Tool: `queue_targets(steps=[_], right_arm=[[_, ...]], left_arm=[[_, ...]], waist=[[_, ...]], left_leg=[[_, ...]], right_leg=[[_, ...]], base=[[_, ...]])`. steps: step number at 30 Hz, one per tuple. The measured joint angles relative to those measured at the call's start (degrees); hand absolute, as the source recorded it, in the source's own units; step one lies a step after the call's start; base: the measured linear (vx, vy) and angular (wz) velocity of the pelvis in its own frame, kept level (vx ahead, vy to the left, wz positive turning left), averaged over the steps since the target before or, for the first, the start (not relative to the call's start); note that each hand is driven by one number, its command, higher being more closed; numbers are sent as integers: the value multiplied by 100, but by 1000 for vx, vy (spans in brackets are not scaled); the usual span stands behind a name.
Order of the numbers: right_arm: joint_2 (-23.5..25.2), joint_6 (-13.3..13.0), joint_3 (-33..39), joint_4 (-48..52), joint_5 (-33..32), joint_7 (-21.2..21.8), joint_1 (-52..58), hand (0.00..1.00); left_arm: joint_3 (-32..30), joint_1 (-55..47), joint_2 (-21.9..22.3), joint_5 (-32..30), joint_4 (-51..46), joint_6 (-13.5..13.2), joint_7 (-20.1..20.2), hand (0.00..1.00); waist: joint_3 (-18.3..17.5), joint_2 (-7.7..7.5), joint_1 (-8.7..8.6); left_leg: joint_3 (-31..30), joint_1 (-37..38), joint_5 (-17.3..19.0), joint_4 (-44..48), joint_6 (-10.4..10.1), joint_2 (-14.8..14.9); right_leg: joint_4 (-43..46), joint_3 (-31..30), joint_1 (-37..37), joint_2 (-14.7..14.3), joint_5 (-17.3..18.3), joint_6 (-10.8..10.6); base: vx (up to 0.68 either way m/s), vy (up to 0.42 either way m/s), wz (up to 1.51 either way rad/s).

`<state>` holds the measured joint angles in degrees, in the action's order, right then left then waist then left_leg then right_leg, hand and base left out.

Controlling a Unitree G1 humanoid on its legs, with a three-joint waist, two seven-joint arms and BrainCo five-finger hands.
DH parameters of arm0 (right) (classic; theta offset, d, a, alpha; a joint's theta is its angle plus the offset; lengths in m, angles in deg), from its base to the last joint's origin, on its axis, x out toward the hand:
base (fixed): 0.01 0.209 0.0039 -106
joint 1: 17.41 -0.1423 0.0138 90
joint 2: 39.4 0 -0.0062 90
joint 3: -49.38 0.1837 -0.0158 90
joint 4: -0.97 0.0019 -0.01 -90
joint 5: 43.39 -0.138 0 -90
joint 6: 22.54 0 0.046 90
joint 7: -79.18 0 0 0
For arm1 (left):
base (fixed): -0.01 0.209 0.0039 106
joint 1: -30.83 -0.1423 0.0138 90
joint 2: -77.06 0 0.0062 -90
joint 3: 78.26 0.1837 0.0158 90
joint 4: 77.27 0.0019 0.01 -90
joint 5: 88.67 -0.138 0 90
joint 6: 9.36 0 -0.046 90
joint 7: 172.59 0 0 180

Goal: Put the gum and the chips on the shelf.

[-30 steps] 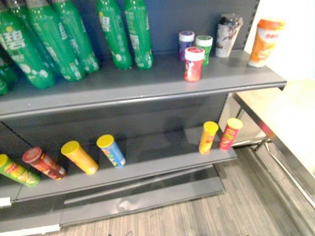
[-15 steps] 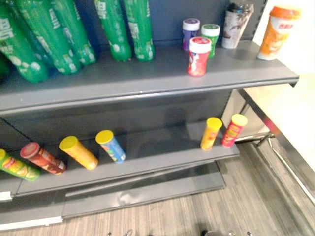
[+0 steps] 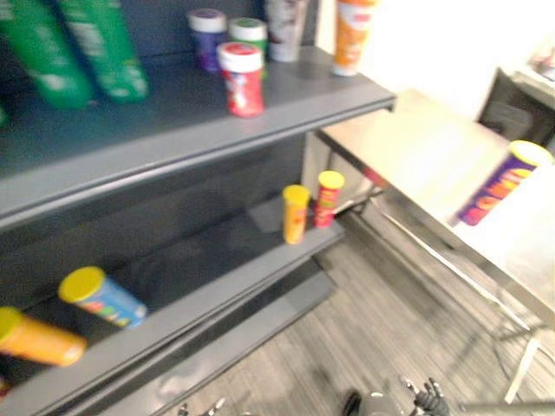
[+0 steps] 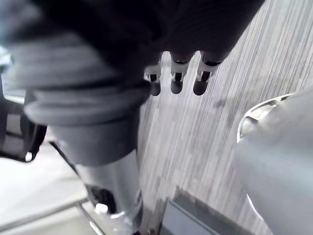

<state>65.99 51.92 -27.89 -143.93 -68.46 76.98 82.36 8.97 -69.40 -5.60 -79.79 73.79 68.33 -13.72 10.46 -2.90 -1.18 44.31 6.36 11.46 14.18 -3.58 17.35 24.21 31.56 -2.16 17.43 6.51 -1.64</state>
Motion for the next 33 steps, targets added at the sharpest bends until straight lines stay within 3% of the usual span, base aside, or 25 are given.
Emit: queue_targets(steps=[1,2,3,6,11,19,25,26,27,29,30,33], right_arm=[[0,0,-51,-11,0,2,5,0],[-27,0,-213,-35,3,9,-54,0],[-77,-8,-340,-33,21,24,-176,0],[-113,3,-558,-34,35,30,-276,0],[-132,40,-706,-2,38,77,-379,0],[-191,108,-595,-2,54,-43,-228,0],[-263,104,-409,28,89,-143,-68,0],[-276,104,-419,40,68,-167,-24,0],[-309,99,-424,70,29,-203,-2,0],[-314,101,-427,202,29,-232,17,0],[-387,93,-461,310,29,-239,-55,0],[-527,93,-552,315,26,-241,-122,0]], left_arm=[[-15,12,-26,-1,-40,-3,0,0],[-133,113,-44,2,-50,2,-4,0],[-204,193,41,3,-45,10,-10,0],[-196,228,163,2,-63,30,-79,0],[-151,221,170,5,-66,39,-120,0],[-96,198,166,-20,-48,28,-79,0],[35,211,151,-22,2,32,-17,0],[17,213,155,-19,7,29,17,0],[-54,216,184,-5,3,19,29,0],[-220,190,227,13,-83,-52,24,0],[-301,160,344,68,-158,-159,-13,0],[-320,145,498,289,-232,-240,-76,0]], waist=[[-12,-50,1],[-2,-103,24],[69,14,-3],[81,108,-14],[79,103,-16],[84,138,-49],[66,209,-335],[65,201,-321],[64,213,-329],[61,205,-293],[96,255,-172],[93,367,-111]], left_leg=[[122,2,-10,16,-17,-6],[318,19,-61,33,-91,-3],[554,65,-201,-72,-125,47],[898,251,-425,-360,-267,11],[1012,401,-684,-619,-352,-42],[1041,353,-806,-708,-316,-107],[1134,272,-728,-481,-424,-76],[1012,237,-748,-82,-426,24],[278,14,-821,595,-319,260],[-552,-362,-782,1195,-194,365],[-1542,-563,-409,1286,-293,95],[-2218,-739,-154,1171,-294,-245]], right_leg=[[-51,99,130,46,-406,114],[-466,165,153,-85,-525,-79],[-805,387,149,-249,-594,-5],[-1491,546,301,-534,-595,-9],[-1891,445,428,-744,-590,-32],[-1719,383,200,-676,-498,-66],[-571,184,-373,-266,136,-2],[-441,49,-438,-234,256,0],[-317,-166,-505,-312,349,62],[-288,-500,-575,-369,386,104],[-313,-969,-671,-515,388,115],[-345,-1528,-644,-712,393,114]], base=[[36,-164,-123],[-11,-184,-118],[-42,-173,-111],[-101,-165,-68],[-142,-98,-18],[-150,4,-4],[-37,3,-9],[68,-145,-54],[61,-172,-66],[44,-112,-91],[61,-12,-123],[52,5,-125]])
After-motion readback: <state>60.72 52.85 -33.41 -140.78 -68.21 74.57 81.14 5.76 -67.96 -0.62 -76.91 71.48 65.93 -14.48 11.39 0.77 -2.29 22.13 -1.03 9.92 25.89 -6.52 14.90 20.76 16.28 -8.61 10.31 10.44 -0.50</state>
